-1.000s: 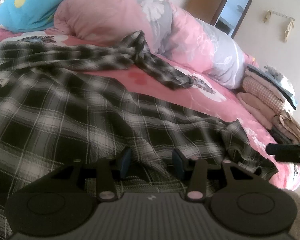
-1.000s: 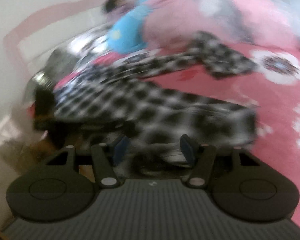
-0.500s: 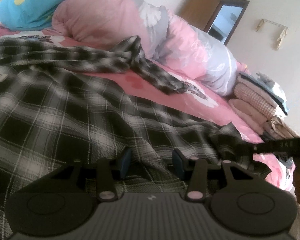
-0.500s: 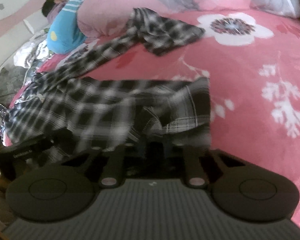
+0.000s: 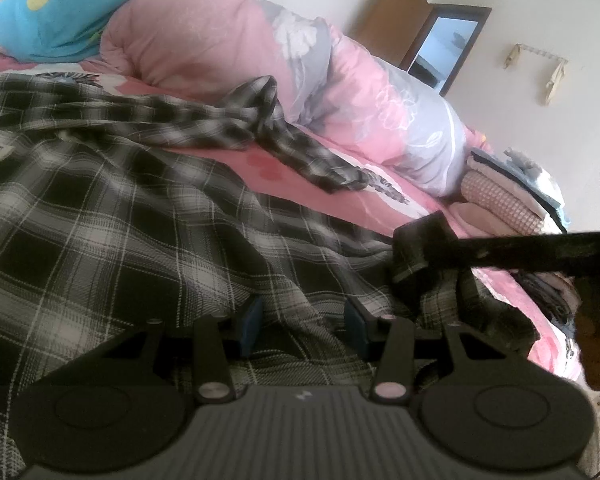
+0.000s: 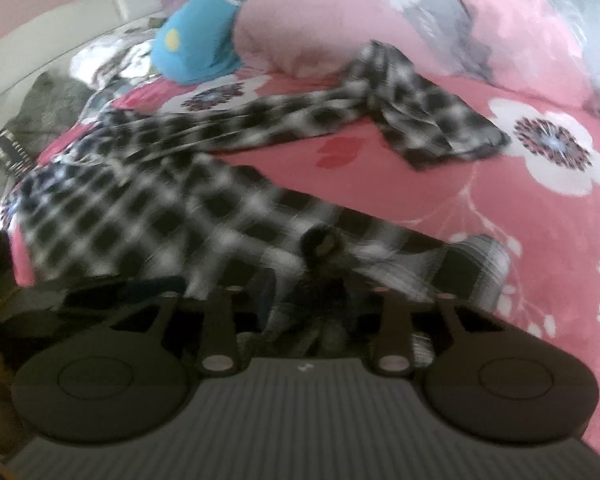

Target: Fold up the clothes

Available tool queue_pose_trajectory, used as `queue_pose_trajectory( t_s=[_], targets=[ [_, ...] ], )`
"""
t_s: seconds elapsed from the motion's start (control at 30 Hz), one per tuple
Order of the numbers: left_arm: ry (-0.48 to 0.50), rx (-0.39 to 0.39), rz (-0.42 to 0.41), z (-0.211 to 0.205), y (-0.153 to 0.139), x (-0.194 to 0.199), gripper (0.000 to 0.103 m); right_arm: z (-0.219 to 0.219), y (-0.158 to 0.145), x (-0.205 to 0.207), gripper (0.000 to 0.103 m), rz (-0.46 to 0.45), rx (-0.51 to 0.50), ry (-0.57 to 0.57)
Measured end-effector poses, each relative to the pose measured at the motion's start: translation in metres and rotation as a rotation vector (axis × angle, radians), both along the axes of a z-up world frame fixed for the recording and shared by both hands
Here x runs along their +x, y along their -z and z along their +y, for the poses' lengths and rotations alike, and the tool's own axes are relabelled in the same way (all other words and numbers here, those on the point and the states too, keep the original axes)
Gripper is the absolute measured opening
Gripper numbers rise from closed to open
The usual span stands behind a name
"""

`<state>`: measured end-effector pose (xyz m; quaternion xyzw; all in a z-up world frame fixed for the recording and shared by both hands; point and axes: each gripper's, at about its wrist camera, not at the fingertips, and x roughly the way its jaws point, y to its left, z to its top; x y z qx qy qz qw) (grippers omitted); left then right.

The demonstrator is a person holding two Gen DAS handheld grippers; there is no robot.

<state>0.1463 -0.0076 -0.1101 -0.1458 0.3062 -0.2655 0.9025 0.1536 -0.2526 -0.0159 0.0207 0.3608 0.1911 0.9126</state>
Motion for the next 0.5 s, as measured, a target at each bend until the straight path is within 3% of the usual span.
queue_pose_trajectory(
  t_s=[0.17,0.3,0.5],
  targets=[
    [0.002,-0.007,-0.001,0.002,0.000,0.000,0.047,-0.012,-0.018,-0.009,0.052,-0.056,0.129,-0.033],
    [0.002,-0.008,-0.001,0.002,0.001,0.000,0.047,-0.016,-0.010,0.001,0.052,-0.037,0.102,0.042],
    [0.003,-0.012,-0.003,0.003,0.001,0.000,0.047,-0.002,0.015,0.002,0.052,0.014,0.069,0.052]
  ],
)
